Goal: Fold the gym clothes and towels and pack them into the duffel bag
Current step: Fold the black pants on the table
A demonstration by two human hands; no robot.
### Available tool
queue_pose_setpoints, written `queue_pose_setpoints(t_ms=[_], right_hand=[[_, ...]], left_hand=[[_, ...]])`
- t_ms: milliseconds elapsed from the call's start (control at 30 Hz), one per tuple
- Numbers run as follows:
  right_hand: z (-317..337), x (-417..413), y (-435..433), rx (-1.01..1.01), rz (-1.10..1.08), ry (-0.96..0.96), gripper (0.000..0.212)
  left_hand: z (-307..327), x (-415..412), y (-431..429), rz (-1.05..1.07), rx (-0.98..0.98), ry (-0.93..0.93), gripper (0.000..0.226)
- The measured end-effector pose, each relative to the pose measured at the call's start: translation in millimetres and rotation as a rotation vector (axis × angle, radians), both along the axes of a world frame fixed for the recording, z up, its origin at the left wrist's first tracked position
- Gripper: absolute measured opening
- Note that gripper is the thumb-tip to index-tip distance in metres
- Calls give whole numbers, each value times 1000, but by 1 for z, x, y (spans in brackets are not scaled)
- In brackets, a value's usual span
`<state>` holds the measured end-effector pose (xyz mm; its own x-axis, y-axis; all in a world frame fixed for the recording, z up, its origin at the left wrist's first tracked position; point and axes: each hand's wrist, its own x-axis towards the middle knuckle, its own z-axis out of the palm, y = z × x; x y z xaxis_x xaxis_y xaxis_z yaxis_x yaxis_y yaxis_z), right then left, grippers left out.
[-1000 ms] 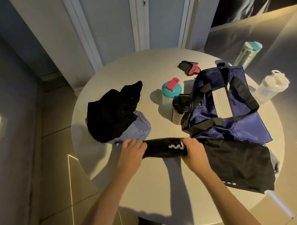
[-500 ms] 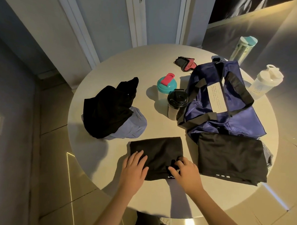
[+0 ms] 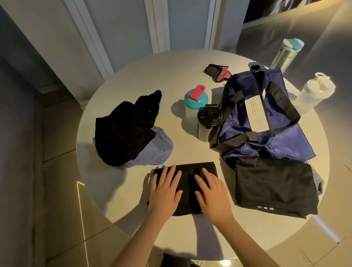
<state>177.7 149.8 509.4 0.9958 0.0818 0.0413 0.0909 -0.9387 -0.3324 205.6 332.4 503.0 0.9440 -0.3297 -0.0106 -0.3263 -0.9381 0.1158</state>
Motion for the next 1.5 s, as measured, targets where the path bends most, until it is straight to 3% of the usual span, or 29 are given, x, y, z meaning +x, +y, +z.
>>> queue_pose_setpoints(t_ms=[100,167,233,367,467,567,733,900,1067,1200,1500], right_hand=[[-11,13,2,-191,85,313,71],[-30,11,-5,-156,77,359,95],[-31,11,-7,-155,51,361,104],[-20,13,-1,-181,-89,454,79],[-26,0,-4,-118,-165,457,93],[-25,-4,0,-68,-210,481,61],[-20,5,0,104,-221,475,64],[-15,7,-6,262,-236,479,66],[-10,-5,-8,365,-290,401,64],[2,-18,-17,475,-312,288,63],[48,-39,-108,487,-482,5,64]], left_hand=[[-10,2,-2,2,100,173,70],[-15,-2,2,10,132,225,71],[-19,-3,4,0,150,231,68],[-19,-6,11,155,93,201,59],[-32,-19,25,324,96,258,72],[-27,-23,24,389,119,303,69],[-10,-12,3,394,82,323,70],[10,4,-3,489,-197,457,81],[24,0,-3,518,-410,487,77],[37,-10,-13,499,-581,452,75],[69,-9,-94,160,-801,426,65]])
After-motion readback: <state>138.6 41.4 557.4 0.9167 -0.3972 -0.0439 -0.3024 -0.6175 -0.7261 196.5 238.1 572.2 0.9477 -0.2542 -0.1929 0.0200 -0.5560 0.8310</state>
